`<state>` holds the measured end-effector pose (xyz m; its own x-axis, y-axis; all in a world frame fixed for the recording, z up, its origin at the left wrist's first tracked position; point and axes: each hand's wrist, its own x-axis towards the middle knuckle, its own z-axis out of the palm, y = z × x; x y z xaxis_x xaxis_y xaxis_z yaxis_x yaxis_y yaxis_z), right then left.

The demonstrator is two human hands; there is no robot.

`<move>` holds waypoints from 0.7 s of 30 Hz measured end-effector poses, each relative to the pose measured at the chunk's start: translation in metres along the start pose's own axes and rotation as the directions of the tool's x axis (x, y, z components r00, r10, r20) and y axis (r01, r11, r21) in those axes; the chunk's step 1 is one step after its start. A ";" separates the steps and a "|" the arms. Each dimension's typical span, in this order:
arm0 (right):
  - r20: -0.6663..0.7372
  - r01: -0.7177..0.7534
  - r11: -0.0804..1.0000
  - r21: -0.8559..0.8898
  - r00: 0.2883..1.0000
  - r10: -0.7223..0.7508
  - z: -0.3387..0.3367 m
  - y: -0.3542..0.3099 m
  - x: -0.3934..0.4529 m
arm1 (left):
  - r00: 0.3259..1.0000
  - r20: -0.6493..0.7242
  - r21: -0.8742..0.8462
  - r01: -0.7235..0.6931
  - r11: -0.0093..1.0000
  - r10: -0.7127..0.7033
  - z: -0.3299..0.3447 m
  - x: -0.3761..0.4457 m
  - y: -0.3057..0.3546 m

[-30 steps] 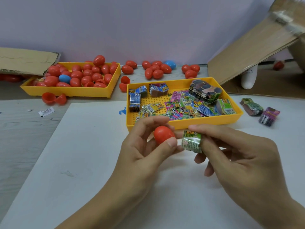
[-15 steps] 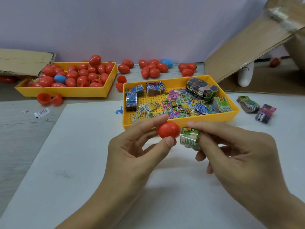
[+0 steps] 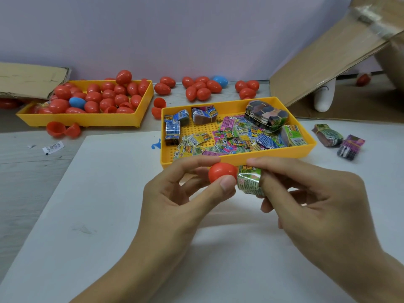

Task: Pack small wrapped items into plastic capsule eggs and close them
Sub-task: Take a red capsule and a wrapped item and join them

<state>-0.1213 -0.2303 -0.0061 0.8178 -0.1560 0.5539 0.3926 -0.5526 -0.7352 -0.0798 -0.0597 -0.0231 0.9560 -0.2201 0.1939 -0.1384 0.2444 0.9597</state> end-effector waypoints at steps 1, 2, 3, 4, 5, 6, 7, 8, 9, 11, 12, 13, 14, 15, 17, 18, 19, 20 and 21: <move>0.000 0.000 1.000 -0.002 1.000 0.000 0.000 0.000 0.000 | 1.000 0.001 -0.027 0.011 1.000 -0.011 0.000 0.000 0.000; 0.003 -0.001 1.000 -0.003 1.000 0.001 0.000 0.000 0.000 | 1.000 0.000 -0.053 0.021 0.998 -0.021 0.001 0.000 0.000; 0.006 -0.002 1.000 0.000 1.000 0.002 0.000 0.000 0.000 | 1.000 -0.006 -0.074 0.028 0.997 -0.029 0.001 0.000 0.000; 0.010 -0.003 1.000 0.003 1.000 0.003 0.001 0.000 0.000 | 0.999 -0.020 -0.088 0.030 0.996 -0.032 0.001 0.000 0.000; 0.014 -0.004 1.000 0.006 1.000 0.004 0.001 0.000 -0.001 | 0.999 -0.036 -0.098 0.029 0.995 -0.033 0.001 0.000 0.001; 0.018 -0.002 1.000 0.004 1.000 0.001 0.001 0.000 -0.001 | 0.998 -0.049 -0.103 0.025 0.994 -0.030 0.001 0.001 0.001; 0.022 0.003 1.000 0.000 1.000 -0.003 0.001 0.000 -0.001 | 0.998 -0.053 -0.107 0.021 0.994 -0.027 0.001 0.001 0.001; 0.023 0.007 1.000 -0.003 1.000 -0.007 0.001 0.000 -0.001 | 0.998 -0.048 -0.110 0.022 0.994 -0.028 0.001 0.001 0.002; 0.021 0.008 1.000 -0.003 1.000 -0.008 0.001 0.000 -0.001 | 0.998 -0.041 -0.119 0.034 0.992 -0.039 0.000 0.001 0.002; 0.012 0.007 1.000 -0.002 1.000 -0.007 0.001 0.000 0.000 | 0.996 -0.030 -0.157 0.077 0.985 -0.082 -0.001 0.001 0.001; 0.010 0.007 1.000 0.000 1.000 -0.007 0.001 0.000 0.000 | 0.994 -0.022 -0.180 0.098 0.979 -0.104 -0.002 0.001 0.000; 0.009 0.008 1.000 0.003 1.000 -0.008 0.001 0.000 0.000 | 0.993 -0.013 -0.192 0.112 0.975 -0.117 -0.002 0.002 0.000; 0.010 0.010 1.000 0.004 1.000 -0.010 0.001 0.000 0.000 | 0.993 -0.007 -0.185 0.115 0.976 -0.119 -0.002 0.002 0.000; 0.012 0.015 1.000 0.002 1.000 -0.015 0.001 0.000 -0.001 | 0.993 -0.005 -0.163 0.112 0.980 -0.114 -0.002 0.002 -0.001; 0.013 0.023 1.000 -0.006 1.000 -0.023 0.002 -0.001 -0.001 | 0.995 -0.005 -0.118 0.099 0.988 -0.101 0.000 0.001 -0.002; 0.009 0.024 1.000 -0.009 1.000 -0.024 0.002 0.000 -0.001 | 0.996 -0.004 -0.103 0.092 0.990 -0.093 0.000 0.000 -0.003; 0.004 0.024 1.000 -0.010 1.000 -0.024 0.002 0.000 -0.001 | 0.996 0.001 -0.091 0.083 0.992 -0.084 0.001 0.000 -0.003; -0.001 0.026 1.000 -0.010 1.000 -0.026 0.001 0.000 -0.001 | 0.997 0.009 -0.078 0.075 0.994 -0.075 0.002 -0.001 -0.003; -0.004 0.027 1.000 -0.011 1.000 -0.027 0.001 0.000 0.000 | 0.998 0.018 -0.065 0.068 0.996 -0.067 0.002 -0.001 -0.002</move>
<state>-0.1213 -0.2296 -0.0068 0.8050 -0.1442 0.5755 0.4100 -0.5661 -0.7152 -0.0814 -0.0619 -0.0252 0.9584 -0.2528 0.1324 -0.0557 0.2894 0.9556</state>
